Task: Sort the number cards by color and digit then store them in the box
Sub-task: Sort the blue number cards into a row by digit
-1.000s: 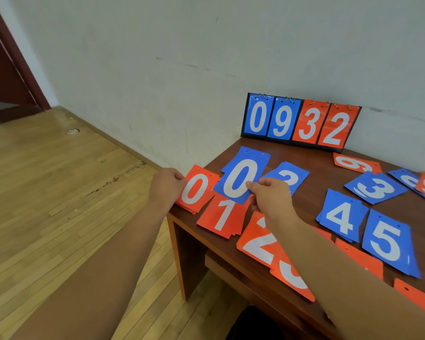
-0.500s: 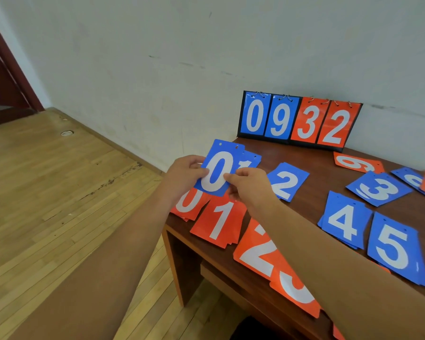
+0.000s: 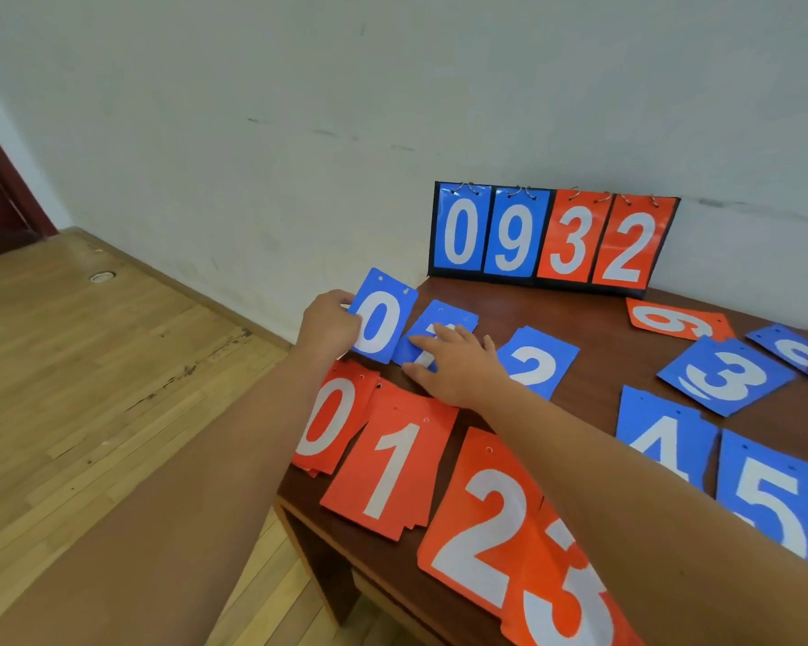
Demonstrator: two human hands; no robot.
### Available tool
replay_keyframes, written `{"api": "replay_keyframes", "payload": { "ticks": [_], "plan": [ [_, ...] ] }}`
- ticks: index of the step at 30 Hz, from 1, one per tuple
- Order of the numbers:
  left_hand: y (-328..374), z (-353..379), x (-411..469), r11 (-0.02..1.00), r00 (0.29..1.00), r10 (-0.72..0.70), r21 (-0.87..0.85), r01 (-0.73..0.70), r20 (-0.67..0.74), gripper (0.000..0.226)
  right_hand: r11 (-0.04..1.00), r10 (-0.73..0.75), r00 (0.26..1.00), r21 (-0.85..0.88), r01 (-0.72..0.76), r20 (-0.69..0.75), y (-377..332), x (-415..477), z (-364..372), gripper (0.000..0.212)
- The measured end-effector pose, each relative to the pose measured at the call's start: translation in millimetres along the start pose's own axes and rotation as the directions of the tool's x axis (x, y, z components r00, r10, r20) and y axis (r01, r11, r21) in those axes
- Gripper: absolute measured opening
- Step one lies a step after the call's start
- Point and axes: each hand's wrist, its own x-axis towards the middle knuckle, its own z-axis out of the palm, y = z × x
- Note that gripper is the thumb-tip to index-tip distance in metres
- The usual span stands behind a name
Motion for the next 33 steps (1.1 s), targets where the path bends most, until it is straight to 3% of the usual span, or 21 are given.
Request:
{"api": "replay_keyframes", "payload": {
  "ticks": [10, 15, 17, 18, 21, 24, 28, 33],
  "plan": [
    [7, 27, 19, 0.971, 0.997, 0.061, 0.231, -0.07, 0.048, 0.04, 0.997, -0.061, 0.997, 0.044, 0.062, -0.038, 43, -30, -3, 0.059],
    [8, 40, 12, 0.934, 0.99, 0.12, 0.33, -0.138, 0.072, 0.008, 0.996, -0.069, 0.99, 0.045, 0.075, -0.126, 48, -40, -2, 0.056],
    [8, 42, 11, 0.924, 0.989, 0.124, 0.355, -0.144, 0.077, 0.019, 0.997, -0.05, 0.991, 0.06, 0.058, -0.127, 47, -39, -3, 0.055],
    [9, 41, 8, 0.926, 0.989, 0.123, 0.35, -0.144, 0.081, 0.012, 0.997, -0.042, 0.991, 0.062, 0.05, -0.125, 46, -39, -3, 0.056],
    [9, 41, 4, 0.925, 0.987, 0.14, 0.344, -0.16, 0.082, 0.027, 0.997, -0.01, 0.992, 0.08, 0.02, -0.124, 42, -42, -6, 0.06],
    [18, 41, -6, 0.934, 0.985, 0.163, 0.315, -0.17, 0.048, 0.027, 0.986, 0.049, 0.987, 0.164, -0.023, -0.155, 44, -48, -17, 0.062],
    [50, 53, -34, 0.938, 0.96, 0.274, 0.205, -0.279, 0.053, 0.019, 0.969, 0.129, 0.967, 0.235, -0.076, -0.218, 68, -69, -44, 0.059],
    [112, 98, -76, 0.897, 0.891, 0.411, 0.086, -0.433, 0.192, 0.016, 0.96, 0.247, 0.93, 0.201, -0.196, -0.274, 126, -116, -75, 0.054]
  ]
}}
